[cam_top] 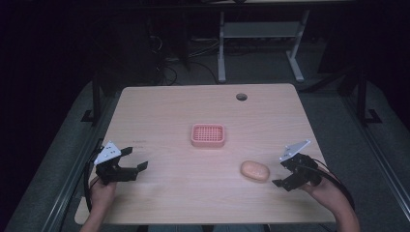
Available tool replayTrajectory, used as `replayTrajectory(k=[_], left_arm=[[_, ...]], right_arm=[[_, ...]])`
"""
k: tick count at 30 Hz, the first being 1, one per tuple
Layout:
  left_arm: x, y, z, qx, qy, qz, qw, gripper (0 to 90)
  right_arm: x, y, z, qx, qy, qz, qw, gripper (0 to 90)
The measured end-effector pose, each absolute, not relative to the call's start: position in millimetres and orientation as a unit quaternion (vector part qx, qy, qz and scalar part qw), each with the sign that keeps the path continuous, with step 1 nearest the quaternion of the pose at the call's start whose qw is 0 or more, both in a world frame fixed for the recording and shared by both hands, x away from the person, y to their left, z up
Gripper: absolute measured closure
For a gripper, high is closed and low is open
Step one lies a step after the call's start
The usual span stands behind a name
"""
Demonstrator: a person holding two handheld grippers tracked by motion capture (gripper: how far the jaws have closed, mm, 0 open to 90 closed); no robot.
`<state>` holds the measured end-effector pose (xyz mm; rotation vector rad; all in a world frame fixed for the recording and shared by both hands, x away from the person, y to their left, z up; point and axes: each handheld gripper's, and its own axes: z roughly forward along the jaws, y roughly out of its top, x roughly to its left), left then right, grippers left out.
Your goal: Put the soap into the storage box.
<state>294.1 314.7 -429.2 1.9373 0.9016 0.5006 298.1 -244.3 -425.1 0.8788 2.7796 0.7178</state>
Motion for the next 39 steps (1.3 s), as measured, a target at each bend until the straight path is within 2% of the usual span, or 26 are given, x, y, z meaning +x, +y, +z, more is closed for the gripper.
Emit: replayTrajectory(k=[39], left_arm=[[292.6, 315.4, -429.0, 0.784, 0.365, 0.2, 0.46, 14.3]], right_arm=[[322.4, -211.5, -420.9, 0.25, 0.942, 0.216, 0.057, 20.5]])
